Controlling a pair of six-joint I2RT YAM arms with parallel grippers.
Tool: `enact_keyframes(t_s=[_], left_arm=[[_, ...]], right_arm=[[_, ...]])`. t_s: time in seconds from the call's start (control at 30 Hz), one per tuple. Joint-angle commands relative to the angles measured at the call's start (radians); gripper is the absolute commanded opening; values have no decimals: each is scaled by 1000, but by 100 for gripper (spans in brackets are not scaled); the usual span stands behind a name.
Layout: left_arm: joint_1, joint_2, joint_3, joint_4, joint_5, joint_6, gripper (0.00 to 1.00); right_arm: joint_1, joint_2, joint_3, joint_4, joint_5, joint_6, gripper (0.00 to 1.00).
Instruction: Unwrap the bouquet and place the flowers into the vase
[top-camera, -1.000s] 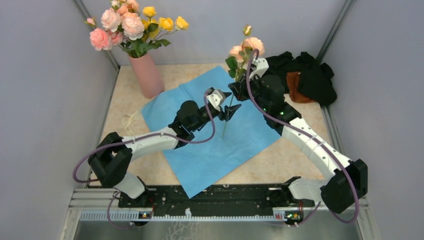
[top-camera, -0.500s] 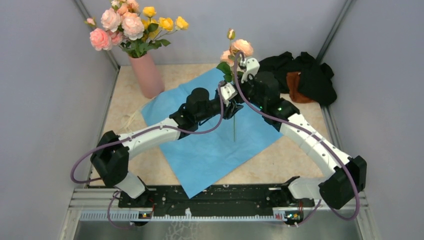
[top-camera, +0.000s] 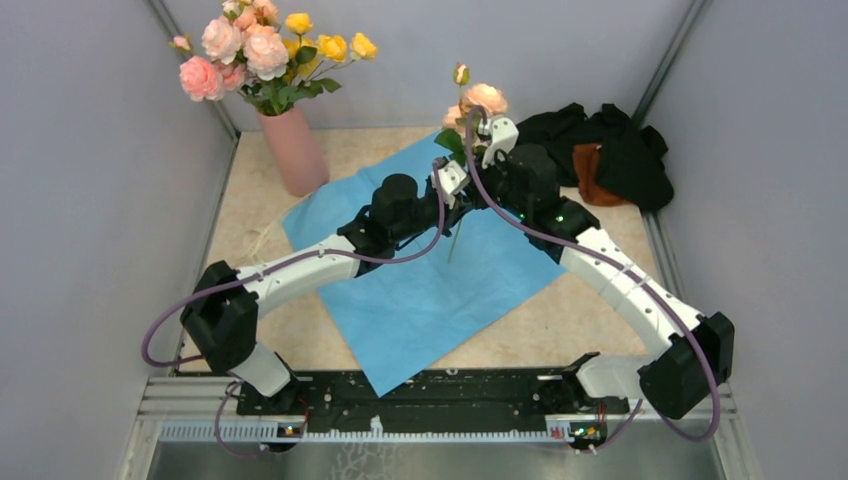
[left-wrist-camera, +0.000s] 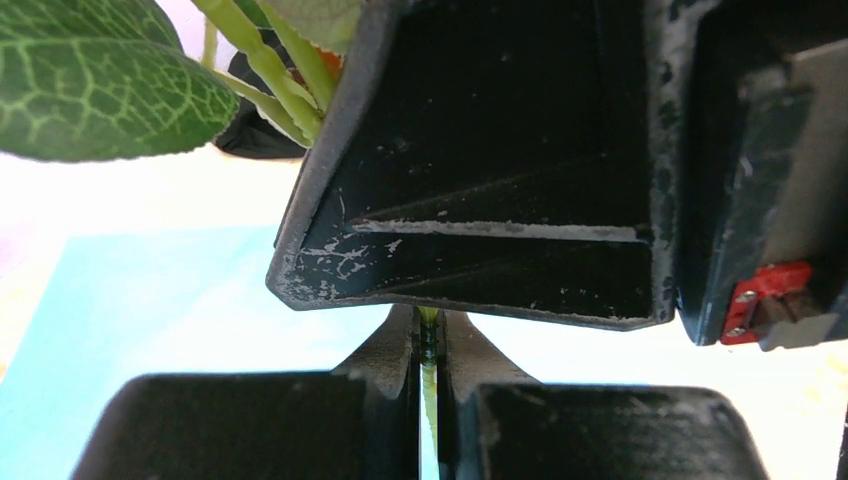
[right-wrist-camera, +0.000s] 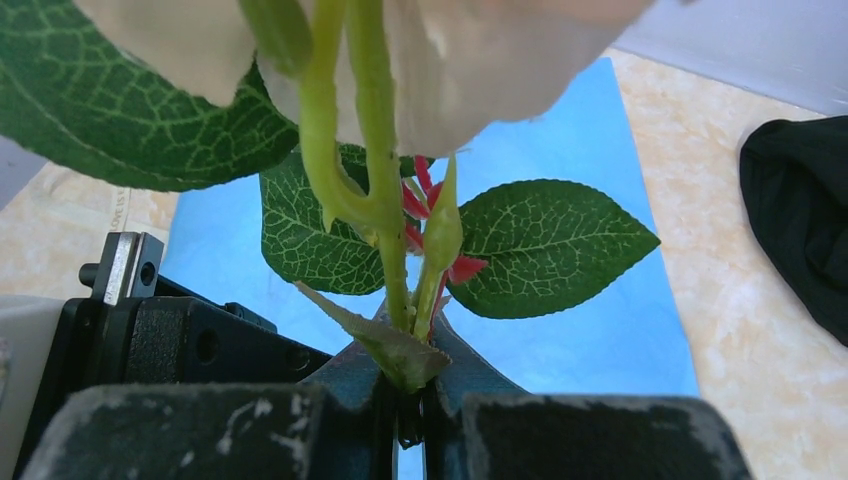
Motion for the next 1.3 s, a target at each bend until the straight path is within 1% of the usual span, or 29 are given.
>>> enact_keyframes(t_s=[0.0,0.03,0.07,0.13,0.2,0.23,0.27,0.4,0.53,0.63,0.77,0.93,1.03,1.1,1.27], left_arm=[[-16,7,3,65,58,10,0],[-16,7,1,70,54,11,0],[-16,7,-1,77,48,10,0],[-14,9,-2,82,43,11,0],[-12,12,0,83,35,13,0],[-9,16,1,83,27,14,0],[-6,20,3,83,16,13,0],[21,30,14,83,1,1,0],[56,28,43,78,-56,5,0],[100,37,86,45,-74,7,0],[173,61,156,-5,-75,15,0],[255,21,180,-6,-101,41,0],[290,-30,208,-30,-155,97,0],[318,-57,255,-70,-182,134,0],[411,-94,369,-144,-244,224,0]], right_arm=[[12,-40,41,40,2,-14,0],[12,-45,36,45,2,-18,0],[12,-52,30,56,3,-20,5],[12,-72,14,82,11,-24,26],[12,-101,3,101,23,-23,72],[12,-109,5,99,29,-23,94],[12,-115,10,91,31,-23,98],[14,-155,9,59,45,-23,98],[14,-220,-39,37,75,-25,98],[14,-283,-86,33,86,-27,98],[14,-351,-112,-14,88,-33,98],[12,-435,-165,-14,145,-23,98],[11,-441,-199,0,183,-23,98],[8,-426,-221,13,190,-22,98],[2,-391,-262,61,150,16,98]])
